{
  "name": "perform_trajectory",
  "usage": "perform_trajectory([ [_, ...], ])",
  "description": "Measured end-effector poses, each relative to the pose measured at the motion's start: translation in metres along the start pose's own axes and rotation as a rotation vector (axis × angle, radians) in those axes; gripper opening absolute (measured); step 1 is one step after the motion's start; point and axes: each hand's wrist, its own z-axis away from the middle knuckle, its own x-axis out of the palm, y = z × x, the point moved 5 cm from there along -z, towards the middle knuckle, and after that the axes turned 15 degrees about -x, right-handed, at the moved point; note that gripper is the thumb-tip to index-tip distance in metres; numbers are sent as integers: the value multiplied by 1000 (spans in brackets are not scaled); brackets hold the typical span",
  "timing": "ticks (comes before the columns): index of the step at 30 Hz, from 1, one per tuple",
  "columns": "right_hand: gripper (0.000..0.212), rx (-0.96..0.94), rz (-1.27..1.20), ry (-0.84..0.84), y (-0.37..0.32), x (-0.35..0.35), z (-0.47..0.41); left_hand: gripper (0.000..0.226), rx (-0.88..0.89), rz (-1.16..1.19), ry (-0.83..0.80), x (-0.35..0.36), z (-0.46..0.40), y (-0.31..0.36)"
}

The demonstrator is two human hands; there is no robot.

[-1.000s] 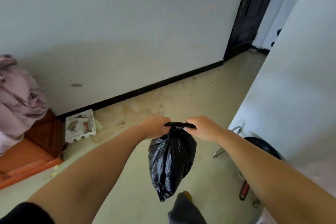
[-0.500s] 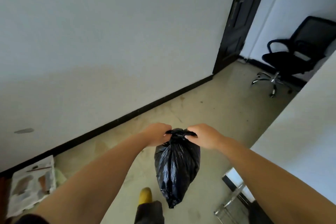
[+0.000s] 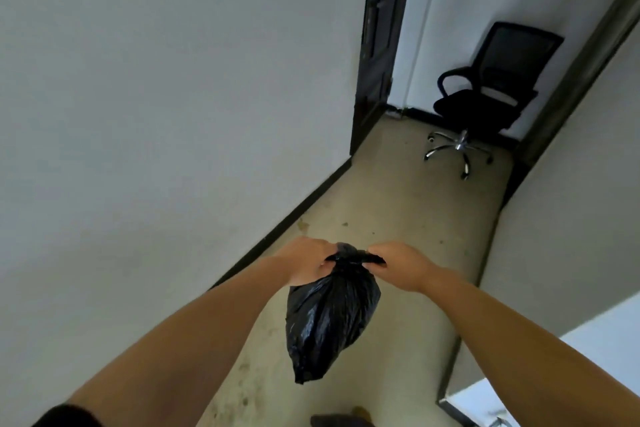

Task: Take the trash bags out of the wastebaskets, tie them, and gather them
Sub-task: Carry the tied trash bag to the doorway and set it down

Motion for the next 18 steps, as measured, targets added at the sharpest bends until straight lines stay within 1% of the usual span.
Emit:
perform_trajectory([
  [2, 24, 27, -3, -11, 29, -10, -29, 24, 46, -45, 27, -9, -42, -11],
  [4, 33, 38, -10, -12, 58, -22, -58, 26, 59, -73, 33, -15, -89, -23],
  [7, 41, 33, -19, 7, 110, -49, -99, 26, 64, -37, 36, -30, -166, -31],
  [12, 37, 58, -11, -38, 202, -97, -155, 20, 42, 58, -36, -62, -280, -33],
  [15, 25, 50, -28, -39, 246, -123, -188, 19, 9, 107, -55, -80, -341, -40],
  [18, 33, 56, 2, -64, 290, -140, -223, 22, -10, 133, -86, -92, -396, -48],
])
